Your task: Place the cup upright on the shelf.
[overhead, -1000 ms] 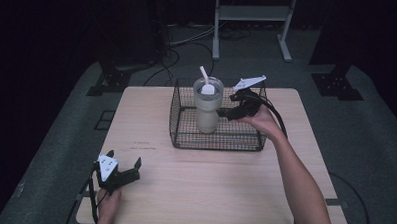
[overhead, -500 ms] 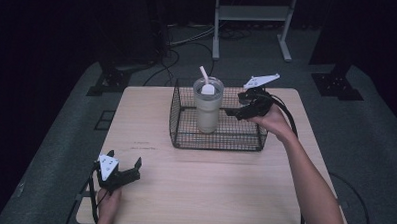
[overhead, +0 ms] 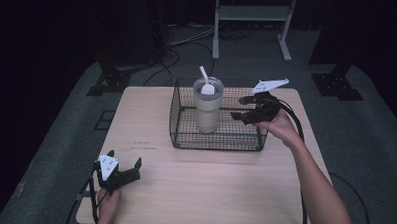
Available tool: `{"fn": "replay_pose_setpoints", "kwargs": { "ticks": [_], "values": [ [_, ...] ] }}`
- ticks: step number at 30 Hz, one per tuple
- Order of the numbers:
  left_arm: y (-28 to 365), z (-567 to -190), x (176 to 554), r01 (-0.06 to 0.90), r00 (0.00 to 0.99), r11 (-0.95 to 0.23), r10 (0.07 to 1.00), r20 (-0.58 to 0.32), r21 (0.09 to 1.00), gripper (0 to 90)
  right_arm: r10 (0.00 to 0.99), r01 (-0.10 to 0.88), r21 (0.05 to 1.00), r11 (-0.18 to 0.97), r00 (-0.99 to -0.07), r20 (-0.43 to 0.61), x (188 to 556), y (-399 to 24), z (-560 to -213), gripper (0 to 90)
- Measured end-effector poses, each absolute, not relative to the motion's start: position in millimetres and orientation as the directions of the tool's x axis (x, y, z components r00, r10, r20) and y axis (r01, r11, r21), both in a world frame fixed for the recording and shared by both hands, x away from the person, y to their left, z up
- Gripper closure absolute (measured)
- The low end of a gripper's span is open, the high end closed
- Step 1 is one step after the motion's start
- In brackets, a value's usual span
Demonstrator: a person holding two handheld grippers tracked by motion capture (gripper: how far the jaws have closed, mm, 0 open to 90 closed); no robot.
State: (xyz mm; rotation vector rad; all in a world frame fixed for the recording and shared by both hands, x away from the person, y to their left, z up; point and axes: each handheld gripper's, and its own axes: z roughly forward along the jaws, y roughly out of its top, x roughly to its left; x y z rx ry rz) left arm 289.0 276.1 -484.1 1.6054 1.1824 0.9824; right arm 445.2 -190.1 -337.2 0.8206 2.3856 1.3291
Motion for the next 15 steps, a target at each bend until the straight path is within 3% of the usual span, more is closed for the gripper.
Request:
{"fn": "replay_pose_setpoints", "kwargs": {
  "ticks": [15],
  "values": [
    [276, -484, 289, 0.267, 0.231, -0.151, 0.969, 0.089, 0.952, 0.0, 0.600, 0.330, 0.848, 0.414, -0.800, 0.018, 432, -202, -338, 13.2]
  ]
}}
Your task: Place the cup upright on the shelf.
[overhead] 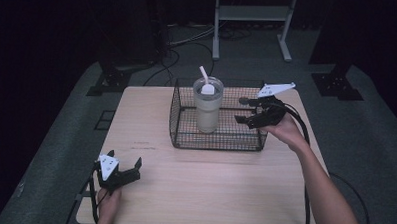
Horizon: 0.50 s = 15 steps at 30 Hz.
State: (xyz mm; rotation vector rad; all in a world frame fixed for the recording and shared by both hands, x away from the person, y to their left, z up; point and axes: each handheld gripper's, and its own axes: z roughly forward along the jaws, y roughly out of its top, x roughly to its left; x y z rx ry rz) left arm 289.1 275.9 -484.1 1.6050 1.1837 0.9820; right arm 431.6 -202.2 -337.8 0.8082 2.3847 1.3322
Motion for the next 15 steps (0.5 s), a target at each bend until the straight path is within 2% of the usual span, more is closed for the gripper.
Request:
{"fn": "replay_pose_setpoints", "kwargs": {
  "ticks": [15],
  "values": [
    [276, -484, 289, 0.266, 0.230, -0.152, 0.969, 0.090, 0.952, 0.0, 0.582, 0.309, 0.855, 0.415, -0.813, 0.011, 417, -209, -340, 13.3]
  ]
}}
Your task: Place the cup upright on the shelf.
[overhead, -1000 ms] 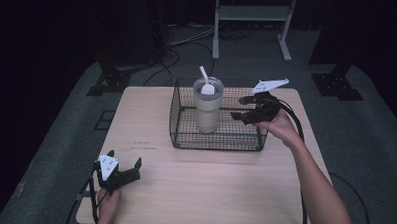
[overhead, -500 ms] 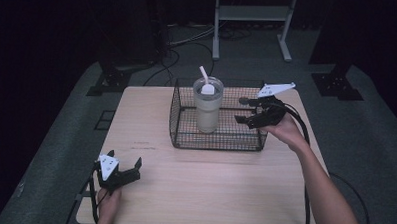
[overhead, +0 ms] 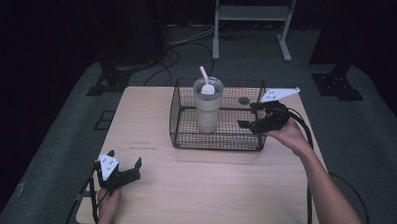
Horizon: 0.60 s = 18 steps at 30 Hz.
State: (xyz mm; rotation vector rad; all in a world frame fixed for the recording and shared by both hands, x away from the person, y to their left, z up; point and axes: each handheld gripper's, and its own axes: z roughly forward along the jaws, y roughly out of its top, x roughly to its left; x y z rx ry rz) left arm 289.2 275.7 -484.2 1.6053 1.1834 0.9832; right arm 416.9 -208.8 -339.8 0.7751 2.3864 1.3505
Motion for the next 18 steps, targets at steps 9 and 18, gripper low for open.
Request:
{"fn": "replay_pose_setpoints", "kwargs": {
  "ticks": [9, 18],
  "values": [
    [275, -484, 289, 0.265, 0.230, -0.154, 0.969, 0.092, 0.952, 0.0, 0.562, 0.293, 0.862, 0.414, -0.827, 0.011, 405, -212, -339, 13.5],
    [275, -484, 289, 0.265, 0.229, -0.158, 0.969, 0.097, 0.951, 0.0, 0.551, 0.288, 0.860, 0.421, -0.835, 0.010, 394, -215, -343, 13.4]
  ]
}}
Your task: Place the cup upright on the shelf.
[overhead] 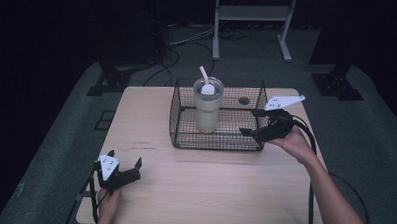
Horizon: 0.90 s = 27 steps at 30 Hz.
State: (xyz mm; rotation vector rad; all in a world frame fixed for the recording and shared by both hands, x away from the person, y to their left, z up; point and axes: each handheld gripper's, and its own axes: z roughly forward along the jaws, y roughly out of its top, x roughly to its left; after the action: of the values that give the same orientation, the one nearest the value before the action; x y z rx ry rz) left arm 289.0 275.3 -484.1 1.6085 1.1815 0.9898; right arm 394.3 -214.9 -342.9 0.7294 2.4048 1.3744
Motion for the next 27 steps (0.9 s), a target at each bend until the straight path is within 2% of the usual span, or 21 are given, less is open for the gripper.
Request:
{"fn": "replay_pose_setpoints", "kwargs": {
  "ticks": [27],
  "values": [
    [275, -484, 289, 0.267, 0.227, -0.160, 0.969, 0.099, 0.950, 0.0, 0.560, 0.318, 0.872, 0.372, -0.826, 0.062, 365, -238, -370, 13.5]
  ]
}}
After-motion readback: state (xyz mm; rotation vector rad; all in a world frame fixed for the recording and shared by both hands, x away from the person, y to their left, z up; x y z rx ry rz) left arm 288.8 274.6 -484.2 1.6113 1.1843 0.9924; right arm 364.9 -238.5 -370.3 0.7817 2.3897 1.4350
